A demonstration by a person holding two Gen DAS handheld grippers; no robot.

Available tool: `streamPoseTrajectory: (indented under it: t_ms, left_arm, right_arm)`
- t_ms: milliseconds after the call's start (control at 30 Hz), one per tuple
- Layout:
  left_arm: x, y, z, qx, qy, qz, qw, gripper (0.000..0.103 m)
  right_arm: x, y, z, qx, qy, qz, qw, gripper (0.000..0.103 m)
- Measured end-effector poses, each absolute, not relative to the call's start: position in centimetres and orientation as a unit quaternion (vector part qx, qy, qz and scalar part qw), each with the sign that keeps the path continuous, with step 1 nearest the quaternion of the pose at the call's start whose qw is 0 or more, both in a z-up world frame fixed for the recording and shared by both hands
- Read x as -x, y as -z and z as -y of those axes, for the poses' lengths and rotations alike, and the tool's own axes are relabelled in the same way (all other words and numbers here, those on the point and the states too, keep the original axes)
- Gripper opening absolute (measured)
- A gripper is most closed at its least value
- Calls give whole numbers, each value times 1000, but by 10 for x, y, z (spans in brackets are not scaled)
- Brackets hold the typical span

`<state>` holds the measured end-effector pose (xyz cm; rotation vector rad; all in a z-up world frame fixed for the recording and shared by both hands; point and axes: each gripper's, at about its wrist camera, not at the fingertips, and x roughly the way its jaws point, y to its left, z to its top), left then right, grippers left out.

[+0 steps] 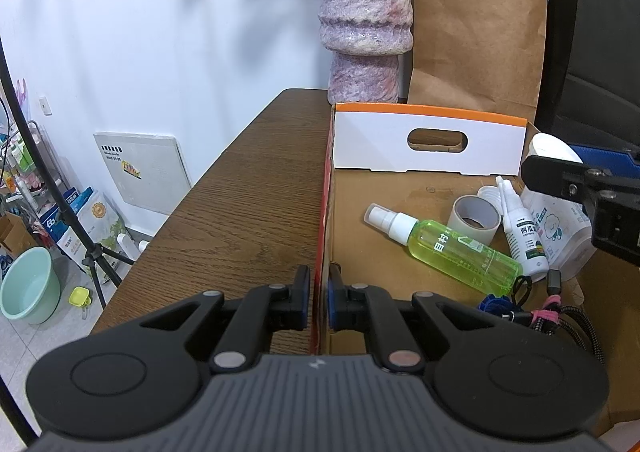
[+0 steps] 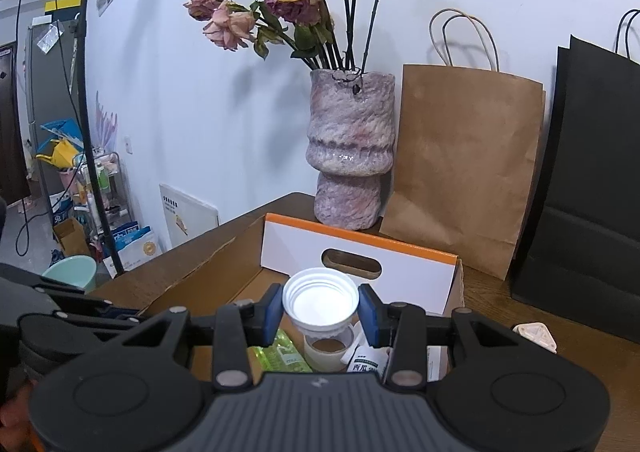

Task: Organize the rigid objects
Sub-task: 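Carry the white round lid into the box and release it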

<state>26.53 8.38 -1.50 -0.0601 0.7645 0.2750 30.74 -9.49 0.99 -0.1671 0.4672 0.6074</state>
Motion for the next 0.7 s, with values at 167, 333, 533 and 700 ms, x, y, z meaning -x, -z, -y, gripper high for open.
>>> streamPoseTrajectory:
  t_ms: [167,333,533,700]
  left_arm:
    - [-265,15,-84,29,-134,-372,918,10]
    - [-265,15,-84,29,-134,-372,918,10]
    - [-265,15,-84,29,-134,-372,918,10]
    - [-265,15,-84,29,-134,-372,918,10]
  right_arm:
    - [-307,-9,94,84,-297,-230,923,41]
    - [-305,-10,94,94,-285,-221,928,101]
    - [-304,-9,92,114,-277,-222,928,103]
    - [-304,-10,93,113,-277,-222,928,103]
